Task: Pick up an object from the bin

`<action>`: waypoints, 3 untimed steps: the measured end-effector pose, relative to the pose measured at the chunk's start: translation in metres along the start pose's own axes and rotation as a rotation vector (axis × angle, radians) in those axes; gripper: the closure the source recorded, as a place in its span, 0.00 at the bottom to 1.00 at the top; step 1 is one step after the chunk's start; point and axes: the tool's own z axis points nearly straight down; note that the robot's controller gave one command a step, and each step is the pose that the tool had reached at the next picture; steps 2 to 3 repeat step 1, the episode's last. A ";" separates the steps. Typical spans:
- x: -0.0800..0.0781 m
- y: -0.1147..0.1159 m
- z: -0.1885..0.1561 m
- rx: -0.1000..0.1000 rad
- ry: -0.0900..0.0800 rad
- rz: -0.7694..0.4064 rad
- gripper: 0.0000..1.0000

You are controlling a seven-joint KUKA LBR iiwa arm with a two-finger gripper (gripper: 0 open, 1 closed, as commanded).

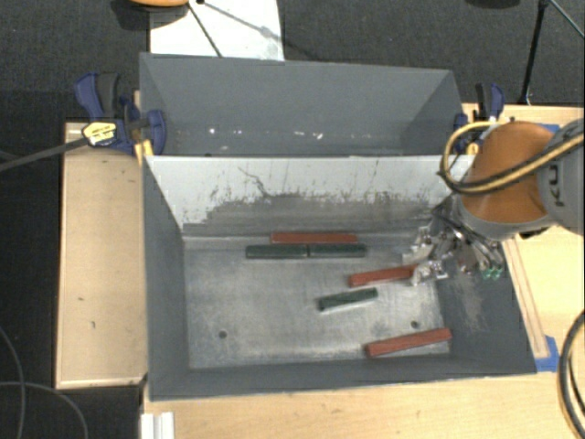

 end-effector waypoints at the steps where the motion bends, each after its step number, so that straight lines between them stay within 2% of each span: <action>1: 0.004 0.003 -0.203 -0.005 0.010 -0.210 1.00; 3: 0.004 0.003 -0.203 -0.005 0.010 -0.210 1.00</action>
Offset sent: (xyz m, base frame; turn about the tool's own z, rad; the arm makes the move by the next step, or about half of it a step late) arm 0.0000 0.0000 0.0000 0.0000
